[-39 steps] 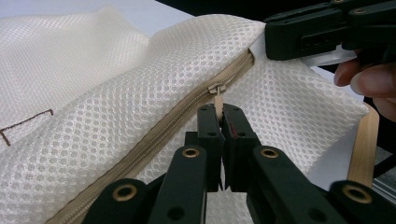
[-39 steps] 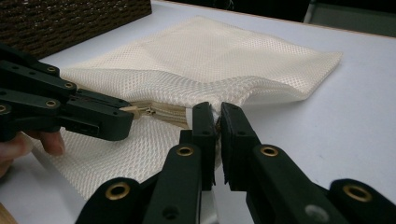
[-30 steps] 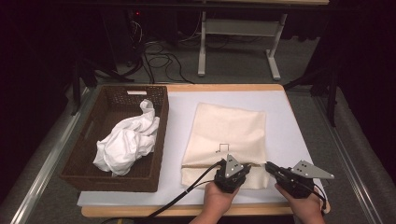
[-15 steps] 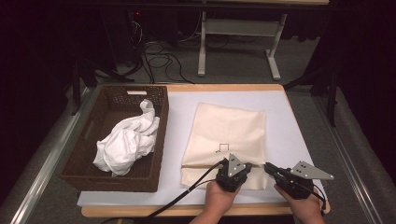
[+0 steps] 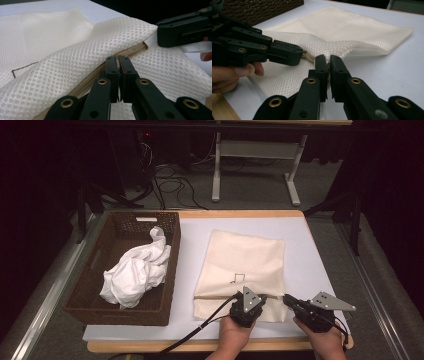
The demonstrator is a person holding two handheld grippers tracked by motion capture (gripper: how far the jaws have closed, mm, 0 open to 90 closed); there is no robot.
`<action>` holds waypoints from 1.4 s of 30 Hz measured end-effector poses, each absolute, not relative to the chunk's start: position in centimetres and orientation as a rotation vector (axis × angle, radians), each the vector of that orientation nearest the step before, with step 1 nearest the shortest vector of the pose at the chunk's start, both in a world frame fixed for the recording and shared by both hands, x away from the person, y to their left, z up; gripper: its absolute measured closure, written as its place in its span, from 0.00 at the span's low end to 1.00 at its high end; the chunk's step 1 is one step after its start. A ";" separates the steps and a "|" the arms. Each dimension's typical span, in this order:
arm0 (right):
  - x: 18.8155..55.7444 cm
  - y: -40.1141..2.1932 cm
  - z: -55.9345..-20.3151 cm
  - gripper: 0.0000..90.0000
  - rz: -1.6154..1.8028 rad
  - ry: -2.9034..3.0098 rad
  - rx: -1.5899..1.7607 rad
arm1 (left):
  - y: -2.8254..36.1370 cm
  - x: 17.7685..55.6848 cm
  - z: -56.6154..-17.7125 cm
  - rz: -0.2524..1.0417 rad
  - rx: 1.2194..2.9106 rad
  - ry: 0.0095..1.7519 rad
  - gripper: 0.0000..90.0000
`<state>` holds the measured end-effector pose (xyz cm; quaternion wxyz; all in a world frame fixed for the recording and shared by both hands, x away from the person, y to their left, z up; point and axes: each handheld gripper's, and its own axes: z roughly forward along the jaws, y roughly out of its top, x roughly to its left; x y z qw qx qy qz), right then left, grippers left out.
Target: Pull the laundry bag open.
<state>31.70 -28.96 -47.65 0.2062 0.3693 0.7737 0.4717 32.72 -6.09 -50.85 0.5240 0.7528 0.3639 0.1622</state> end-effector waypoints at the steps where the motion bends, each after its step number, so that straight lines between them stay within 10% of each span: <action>1: 31.7 -29.0 -47.7 0.97 1.314 2.156 1.029 | -6.1 32.7 -50.9 0.388 1.802 0.871 0.97; 42: 32.1 -30.2 -48.0 0.97 1.311 2.124 1.098 | 6.0 31.6 -51.4 0.450 1.830 1.055 0.97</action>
